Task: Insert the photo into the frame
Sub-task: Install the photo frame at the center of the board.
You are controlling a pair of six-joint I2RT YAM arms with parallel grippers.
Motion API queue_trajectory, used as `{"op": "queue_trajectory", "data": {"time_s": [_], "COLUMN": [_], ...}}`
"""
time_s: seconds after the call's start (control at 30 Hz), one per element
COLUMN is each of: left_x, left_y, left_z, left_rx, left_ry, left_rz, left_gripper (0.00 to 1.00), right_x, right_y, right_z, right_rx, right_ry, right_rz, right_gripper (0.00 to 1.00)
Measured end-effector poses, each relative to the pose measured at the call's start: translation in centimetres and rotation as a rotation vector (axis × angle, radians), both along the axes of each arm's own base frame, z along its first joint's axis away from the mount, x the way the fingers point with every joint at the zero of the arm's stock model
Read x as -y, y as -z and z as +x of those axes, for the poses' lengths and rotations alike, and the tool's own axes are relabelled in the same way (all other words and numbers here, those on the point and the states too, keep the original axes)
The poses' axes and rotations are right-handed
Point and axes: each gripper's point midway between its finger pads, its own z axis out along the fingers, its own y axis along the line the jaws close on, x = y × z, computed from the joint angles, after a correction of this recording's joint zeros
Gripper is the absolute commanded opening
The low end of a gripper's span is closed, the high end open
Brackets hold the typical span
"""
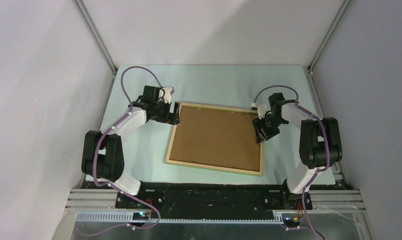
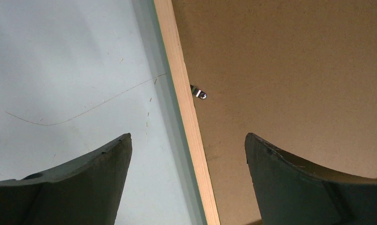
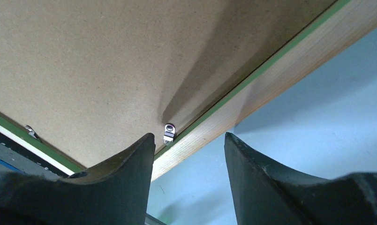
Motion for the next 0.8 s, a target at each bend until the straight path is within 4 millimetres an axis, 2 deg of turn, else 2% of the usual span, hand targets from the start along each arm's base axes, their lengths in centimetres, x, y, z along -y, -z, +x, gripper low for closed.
{"op": "queue_trajectory", "data": {"time_s": [0.23,0.6,0.67,0.8], "left_x": [-0.1,-0.5,-0.7,-0.9], "left_y": [0.0,0.1,0.1,-0.1], "left_z": [0.0,0.2,0.2,0.3], "left_rx": [0.001,0.006,0.011,0.024], "left_ry": [-0.003,-0.013,-0.011,-0.007], "left_rz": [0.004,0.024,0.033,0.049], "left_gripper": [0.95,0.98,0.99,1.0], "right_x": [0.3,0.2,0.1,-0.4], "right_y": [-0.6,-0.8,-1.3,-3.6], "right_z": [0.9,0.7,0.8,1.1], "right_rx": [0.013,0.011,0.026,0.104], "right_ry": [0.044,0.045,0.043,0.025], "right_rz": [0.018,0.026,0.029,0.039], "right_gripper": [0.62,0.63,0.64,0.67]}}
